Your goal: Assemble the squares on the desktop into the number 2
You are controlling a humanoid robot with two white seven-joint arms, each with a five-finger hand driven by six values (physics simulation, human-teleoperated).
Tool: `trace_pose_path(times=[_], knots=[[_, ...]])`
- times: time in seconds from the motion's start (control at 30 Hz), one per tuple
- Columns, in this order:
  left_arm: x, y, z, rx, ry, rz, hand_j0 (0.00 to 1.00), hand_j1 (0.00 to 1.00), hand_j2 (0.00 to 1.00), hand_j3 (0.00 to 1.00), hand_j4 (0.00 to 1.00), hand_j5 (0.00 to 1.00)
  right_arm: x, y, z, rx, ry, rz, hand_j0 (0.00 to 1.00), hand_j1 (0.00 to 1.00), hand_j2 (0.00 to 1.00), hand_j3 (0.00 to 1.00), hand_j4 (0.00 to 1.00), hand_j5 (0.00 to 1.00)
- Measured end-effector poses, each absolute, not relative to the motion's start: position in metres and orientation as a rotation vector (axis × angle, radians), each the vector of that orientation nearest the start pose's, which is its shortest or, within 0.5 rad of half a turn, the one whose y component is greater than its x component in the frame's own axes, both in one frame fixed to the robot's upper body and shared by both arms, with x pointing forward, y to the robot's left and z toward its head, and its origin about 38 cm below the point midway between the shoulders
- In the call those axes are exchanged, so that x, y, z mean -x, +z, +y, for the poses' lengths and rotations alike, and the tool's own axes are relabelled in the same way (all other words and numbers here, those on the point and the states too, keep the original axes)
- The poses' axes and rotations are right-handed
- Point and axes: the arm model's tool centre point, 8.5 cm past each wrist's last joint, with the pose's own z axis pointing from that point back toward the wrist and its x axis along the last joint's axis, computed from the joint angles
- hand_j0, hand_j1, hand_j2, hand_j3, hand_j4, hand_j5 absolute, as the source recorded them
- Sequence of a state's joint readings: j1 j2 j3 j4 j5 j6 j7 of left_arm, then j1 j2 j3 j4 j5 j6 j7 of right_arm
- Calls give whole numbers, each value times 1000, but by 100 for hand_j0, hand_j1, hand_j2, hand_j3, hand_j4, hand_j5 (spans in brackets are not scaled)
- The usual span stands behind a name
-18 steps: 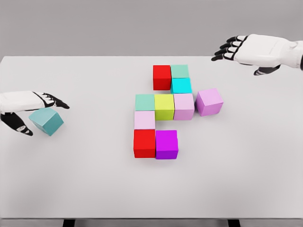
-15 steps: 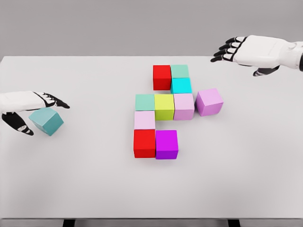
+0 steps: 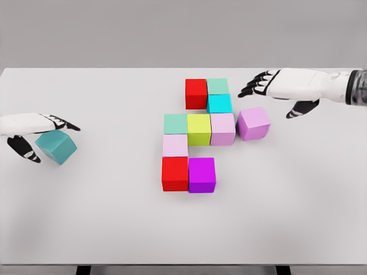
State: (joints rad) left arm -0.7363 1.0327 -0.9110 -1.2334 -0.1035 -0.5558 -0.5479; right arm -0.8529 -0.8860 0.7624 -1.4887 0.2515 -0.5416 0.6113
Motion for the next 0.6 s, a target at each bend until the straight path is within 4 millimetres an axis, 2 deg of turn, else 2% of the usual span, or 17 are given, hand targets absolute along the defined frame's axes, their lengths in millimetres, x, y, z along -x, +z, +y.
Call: trace_pose_path(times=[0.1,0.23,0.43,0.6], knots=[[-423,178,415,-264,-1876,-1067,100,100,100,100,100,100,-453,272,-295,429,2043,-1327,100,100,100,100,100,100],[-425,176,417,-269,-1869,-1057,100,100,100,100,100,100,-457,262,-288,441,1926,-1242,100,100,100,100,100,100],[-426,172,419,-271,-1863,-1046,100,100,100,100,100,100,-462,245,-280,447,1802,-1138,100,100,100,100,100,100],[-427,170,418,-269,-1863,-1047,100,100,100,100,100,100,-464,241,-279,442,1749,-1109,100,100,100,100,100,100]])
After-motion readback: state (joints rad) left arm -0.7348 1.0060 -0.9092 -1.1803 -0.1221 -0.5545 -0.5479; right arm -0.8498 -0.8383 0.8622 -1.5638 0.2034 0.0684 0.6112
